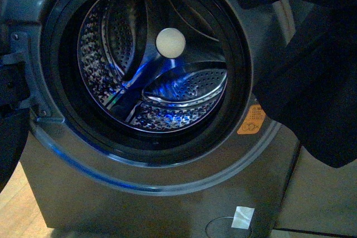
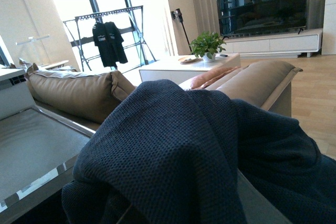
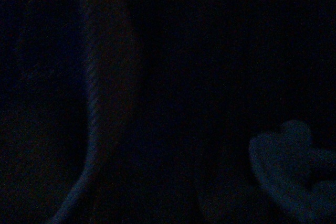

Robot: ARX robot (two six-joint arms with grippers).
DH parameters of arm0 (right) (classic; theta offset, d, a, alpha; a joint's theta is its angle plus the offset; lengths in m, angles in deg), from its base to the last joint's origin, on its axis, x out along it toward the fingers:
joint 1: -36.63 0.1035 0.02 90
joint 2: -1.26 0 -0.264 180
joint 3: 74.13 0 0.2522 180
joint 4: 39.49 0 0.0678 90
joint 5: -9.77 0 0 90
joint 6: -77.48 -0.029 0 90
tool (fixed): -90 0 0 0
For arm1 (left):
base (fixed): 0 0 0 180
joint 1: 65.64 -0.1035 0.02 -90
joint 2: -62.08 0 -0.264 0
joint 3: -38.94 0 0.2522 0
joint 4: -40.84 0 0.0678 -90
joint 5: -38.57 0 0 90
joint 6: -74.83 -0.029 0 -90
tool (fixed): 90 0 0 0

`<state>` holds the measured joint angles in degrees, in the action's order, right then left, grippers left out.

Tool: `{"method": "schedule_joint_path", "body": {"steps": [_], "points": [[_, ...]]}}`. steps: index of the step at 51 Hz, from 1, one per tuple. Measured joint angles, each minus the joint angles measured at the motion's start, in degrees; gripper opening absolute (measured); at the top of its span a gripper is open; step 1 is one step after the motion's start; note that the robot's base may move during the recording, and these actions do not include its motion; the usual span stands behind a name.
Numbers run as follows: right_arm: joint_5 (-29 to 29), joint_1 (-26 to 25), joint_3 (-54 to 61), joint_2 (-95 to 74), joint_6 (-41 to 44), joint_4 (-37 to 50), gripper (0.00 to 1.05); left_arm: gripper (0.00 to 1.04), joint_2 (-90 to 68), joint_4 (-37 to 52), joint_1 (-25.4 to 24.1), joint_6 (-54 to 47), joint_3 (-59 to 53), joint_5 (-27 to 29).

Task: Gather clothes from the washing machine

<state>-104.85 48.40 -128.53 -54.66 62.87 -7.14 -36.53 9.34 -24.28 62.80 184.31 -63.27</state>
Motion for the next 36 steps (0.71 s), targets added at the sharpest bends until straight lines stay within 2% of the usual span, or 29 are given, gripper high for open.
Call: {"method": "schedule_joint_path", "body": {"steps": [13,29,31,36], "points": [[6.38,1.6,-7.87,-7.58,0.42,0.33,0.97,0.11,0.0,0.0,0.0,0.0,0.09,0.28],[18.38,4.52,-14.01,-16.81,9.97,4.11,0.97,0.11,0.0,0.0,-0.02,-0.02,0.09,0.35],[20.24,4.57,-14.23,-17.62,11.8,5.33,0.94,0.11,0.0,0.0,-0.02,-0.02,0.09,0.35],[26.47,4.44,-14.29,-20.13,19.5,11.91,0.75,0.11,0.0,0.0,-0.02,-0.02,0.11,0.31]]}}
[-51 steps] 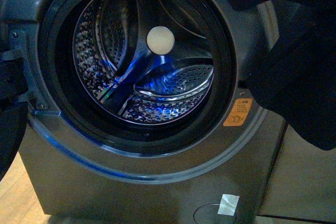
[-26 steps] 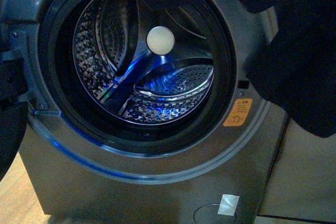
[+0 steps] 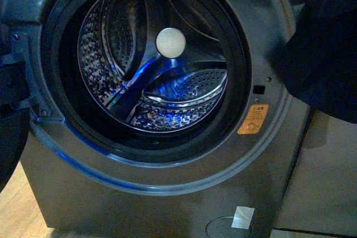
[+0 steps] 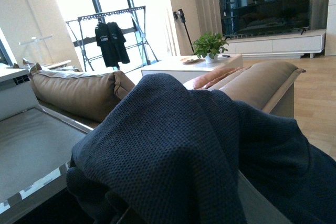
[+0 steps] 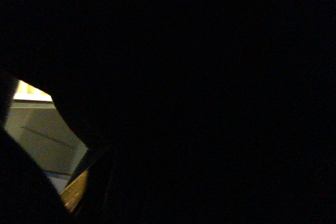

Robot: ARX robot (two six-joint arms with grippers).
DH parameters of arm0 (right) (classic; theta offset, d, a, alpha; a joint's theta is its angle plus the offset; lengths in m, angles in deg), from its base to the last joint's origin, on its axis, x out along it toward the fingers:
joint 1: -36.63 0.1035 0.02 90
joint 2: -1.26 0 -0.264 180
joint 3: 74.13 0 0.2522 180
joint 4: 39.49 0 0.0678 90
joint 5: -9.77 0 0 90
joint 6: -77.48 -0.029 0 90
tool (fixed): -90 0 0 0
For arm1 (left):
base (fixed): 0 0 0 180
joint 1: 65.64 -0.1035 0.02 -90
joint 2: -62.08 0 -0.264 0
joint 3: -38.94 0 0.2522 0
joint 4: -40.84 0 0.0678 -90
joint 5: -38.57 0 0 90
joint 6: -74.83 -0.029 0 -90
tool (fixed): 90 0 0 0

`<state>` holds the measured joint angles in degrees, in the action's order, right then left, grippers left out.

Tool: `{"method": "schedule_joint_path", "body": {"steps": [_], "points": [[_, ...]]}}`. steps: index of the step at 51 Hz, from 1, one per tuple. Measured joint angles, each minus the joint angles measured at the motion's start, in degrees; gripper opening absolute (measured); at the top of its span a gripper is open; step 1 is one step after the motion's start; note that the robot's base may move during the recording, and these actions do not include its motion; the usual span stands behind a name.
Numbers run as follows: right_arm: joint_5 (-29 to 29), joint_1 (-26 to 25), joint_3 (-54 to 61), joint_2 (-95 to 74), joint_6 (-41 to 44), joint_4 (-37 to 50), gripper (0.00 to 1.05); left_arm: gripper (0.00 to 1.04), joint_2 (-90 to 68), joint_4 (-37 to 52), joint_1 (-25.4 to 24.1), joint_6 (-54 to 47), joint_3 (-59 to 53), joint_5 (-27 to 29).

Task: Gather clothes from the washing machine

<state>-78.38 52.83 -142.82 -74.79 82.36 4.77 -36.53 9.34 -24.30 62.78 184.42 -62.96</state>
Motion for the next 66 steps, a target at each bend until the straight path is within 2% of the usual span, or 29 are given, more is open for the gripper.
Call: {"method": "schedule_joint_path", "body": {"steps": [6,16,23,32,34,40,51,52,66], "points": [[1.27,-0.9,0.02,-0.72,4.7,3.85,0.59,0.11,0.0,0.0,0.02,0.02,0.0,-0.02],[0.85,-3.02,0.04,0.04,8.28,5.9,0.34,0.37,0.0,0.02,0.02,0.04,0.26,-0.04],[-2.32,-6.8,0.02,2.12,9.62,5.16,0.08,0.65,0.02,0.02,0.02,0.04,0.52,-0.04],[-6.6,-14.27,-1.53,4.31,9.14,3.48,0.05,0.96,0.02,0.02,0.02,0.02,0.59,-0.04],[-7.58,-16.04,-2.03,4.7,8.79,2.91,0.05,0.99,0.02,0.02,0.02,0.02,0.59,-0.04],[-12.83,-25.42,-5.09,6.1,7.19,0.44,0.05,0.98,0.02,0.02,0.02,0.0,0.63,-0.04],[-19.21,-37.79,-10.05,5.88,3.41,-4.7,0.05,0.98,0.02,0.02,0.02,0.0,0.63,-0.04],[-20.31,-40.17,-11.04,5.53,2.95,-6.14,0.05,0.98,0.02,0.02,0.02,0.0,0.63,-0.04],[-24.94,-55.45,-14.56,1.6,1.86,-19.67,0.05,0.98,0.02,0.02,0.02,0.0,0.63,-0.04]]}}
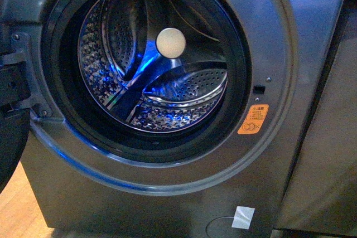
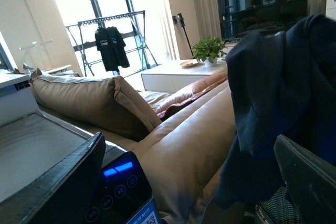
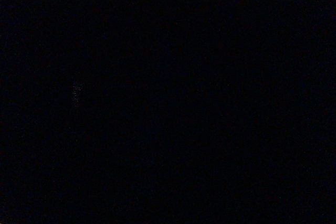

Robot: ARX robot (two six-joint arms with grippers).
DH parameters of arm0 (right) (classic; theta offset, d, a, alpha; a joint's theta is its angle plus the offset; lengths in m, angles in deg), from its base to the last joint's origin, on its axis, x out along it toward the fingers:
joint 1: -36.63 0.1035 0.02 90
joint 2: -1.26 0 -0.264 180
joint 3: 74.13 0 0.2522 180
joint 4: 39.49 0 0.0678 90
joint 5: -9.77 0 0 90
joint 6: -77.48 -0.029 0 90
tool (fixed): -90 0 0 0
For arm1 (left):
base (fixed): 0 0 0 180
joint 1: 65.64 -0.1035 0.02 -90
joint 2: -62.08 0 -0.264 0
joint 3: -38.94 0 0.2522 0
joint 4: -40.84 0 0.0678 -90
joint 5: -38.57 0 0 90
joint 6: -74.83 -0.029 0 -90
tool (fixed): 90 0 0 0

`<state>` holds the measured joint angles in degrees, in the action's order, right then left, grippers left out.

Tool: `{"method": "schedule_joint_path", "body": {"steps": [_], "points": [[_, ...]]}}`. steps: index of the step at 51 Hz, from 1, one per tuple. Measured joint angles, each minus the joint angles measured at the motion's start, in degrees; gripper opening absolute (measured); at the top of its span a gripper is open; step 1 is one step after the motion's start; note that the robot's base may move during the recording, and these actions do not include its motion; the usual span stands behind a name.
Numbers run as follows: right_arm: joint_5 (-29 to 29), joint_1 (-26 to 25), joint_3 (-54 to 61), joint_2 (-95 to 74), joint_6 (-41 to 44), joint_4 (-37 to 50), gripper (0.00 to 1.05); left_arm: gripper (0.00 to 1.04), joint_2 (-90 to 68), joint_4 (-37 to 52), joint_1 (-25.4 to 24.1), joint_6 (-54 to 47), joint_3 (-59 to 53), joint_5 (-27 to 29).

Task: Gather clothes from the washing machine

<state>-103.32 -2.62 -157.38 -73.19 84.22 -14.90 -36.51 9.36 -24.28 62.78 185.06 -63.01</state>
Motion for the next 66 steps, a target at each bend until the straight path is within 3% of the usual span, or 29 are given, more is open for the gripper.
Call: {"method": "schedule_joint_path", "body": {"steps": [16,29,40,52,59,66], "points": [[-7.67,-13.77,6.75,-6.32,-2.27,-16.5,0.05,0.98,0.0,0.0,0.0,0.0,0.0,0.0],[-16.02,-19.37,7.45,-12.48,-12.79,-36.5,0.06,0.98,0.0,0.02,0.0,0.0,0.0,0.0],[-17.92,-21.84,7.43,-16.22,-15.15,-41.83,0.56,0.98,0.0,0.02,0.0,0.0,0.0,0.0],[-17.0,-21.86,7.8,-15.39,-17.81,-36.79,0.96,0.98,0.0,0.02,0.0,0.0,0.0,0.0],[-16.41,-20.52,8.74,-8.04,-25.09,-25.97,0.97,0.98,0.02,0.02,0.0,0.0,0.0,0.0],[-13.29,-12.0,11.89,5.6,-29.35,-19.21,0.97,0.98,0.02,0.02,0.0,0.0,0.0,0.0]]}}
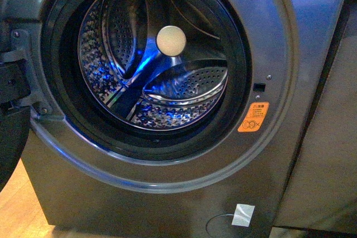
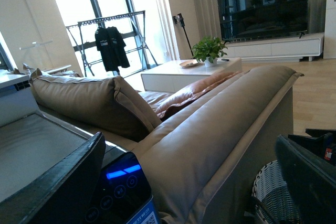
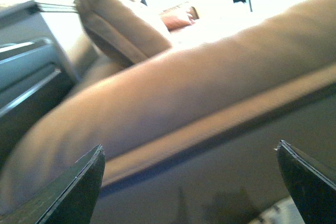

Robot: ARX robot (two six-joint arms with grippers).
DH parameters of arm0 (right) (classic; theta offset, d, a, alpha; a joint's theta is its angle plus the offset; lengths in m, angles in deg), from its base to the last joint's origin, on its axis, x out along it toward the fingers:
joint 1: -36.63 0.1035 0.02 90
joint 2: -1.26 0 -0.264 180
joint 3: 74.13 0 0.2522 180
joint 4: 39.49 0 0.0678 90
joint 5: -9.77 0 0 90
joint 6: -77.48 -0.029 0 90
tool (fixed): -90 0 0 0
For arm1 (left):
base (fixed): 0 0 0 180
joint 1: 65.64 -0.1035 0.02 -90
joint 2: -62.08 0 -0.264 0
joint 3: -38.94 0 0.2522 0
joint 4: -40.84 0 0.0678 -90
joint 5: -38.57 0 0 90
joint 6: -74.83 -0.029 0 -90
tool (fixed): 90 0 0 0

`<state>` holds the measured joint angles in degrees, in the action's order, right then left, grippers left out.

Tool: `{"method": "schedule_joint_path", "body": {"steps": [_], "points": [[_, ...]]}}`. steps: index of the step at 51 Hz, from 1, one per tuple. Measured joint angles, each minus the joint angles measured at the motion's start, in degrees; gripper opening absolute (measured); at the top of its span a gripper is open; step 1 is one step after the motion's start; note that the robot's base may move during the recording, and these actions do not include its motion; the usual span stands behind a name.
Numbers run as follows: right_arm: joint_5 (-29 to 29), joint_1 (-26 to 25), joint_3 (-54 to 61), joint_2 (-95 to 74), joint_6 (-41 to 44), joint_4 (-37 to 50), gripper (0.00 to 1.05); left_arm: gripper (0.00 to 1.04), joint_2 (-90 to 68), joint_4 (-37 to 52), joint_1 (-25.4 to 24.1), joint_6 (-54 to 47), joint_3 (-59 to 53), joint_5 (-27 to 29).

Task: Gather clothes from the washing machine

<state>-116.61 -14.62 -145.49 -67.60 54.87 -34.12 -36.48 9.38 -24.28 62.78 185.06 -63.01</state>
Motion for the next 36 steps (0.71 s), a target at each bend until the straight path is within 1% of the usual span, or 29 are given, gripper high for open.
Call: {"method": "schedule_joint_path", "body": {"steps": [7,14,18,19,22,25,26,30,31,32,33,34,36], "points": [[4.07,10.14,4.61,9.55,-0.68,1.2,0.97,0.98,0.0,0.0,0.0,0.0,0.0,0.0],[10.97,23.87,11.74,18.67,1.2,2.01,0.97,0.98,0.0,0.0,0.0,0.0,0.0,0.0],[16.17,32.26,16.94,23.52,3.28,2.64,0.97,0.98,0.0,0.0,0.0,0.0,0.0,0.0],[16.85,33.22,17.64,24.06,3.41,2.97,0.97,0.98,0.0,0.0,0.0,0.0,0.0,0.0],[23.93,42.56,24.35,29.35,4.96,5.07,0.97,0.98,0.0,0.0,0.0,0.0,0.0,0.0],[29.62,49.27,29.66,33.09,7.5,7.69,0.97,0.98,0.0,0.0,0.0,0.0,0.0,0.0],[32.52,52.7,32.52,34.93,8.66,9.18,0.97,0.98,0.0,0.0,0.0,0.0,0.0,0.0],[39.67,60.83,40.3,37.83,13.27,15.72,0.97,0.98,0.0,0.0,0.0,0.0,0.0,0.0],[41.86,62.42,41.2,38.69,14.6,14.53,0.95,0.98,0.0,0.0,0.0,0.0,0.0,0.0],[45.38,63.91,41.51,39.93,16.55,9.27,0.9,0.98,0.0,0.0,0.0,0.0,0.0,0.0],[46.27,64.11,41.57,40.33,17.11,7.41,0.88,0.98,0.0,0.0,0.0,0.0,0.0,0.0],[47.56,64.24,41.77,41.07,18.03,3.8,0.85,0.98,0.0,0.0,0.0,0.0,0.0,0.0],[48.39,63.95,42.82,42.27,19.3,-2.21,0.78,0.98,0.0,0.0,0.0,0.0,0.0,0.0]]}}
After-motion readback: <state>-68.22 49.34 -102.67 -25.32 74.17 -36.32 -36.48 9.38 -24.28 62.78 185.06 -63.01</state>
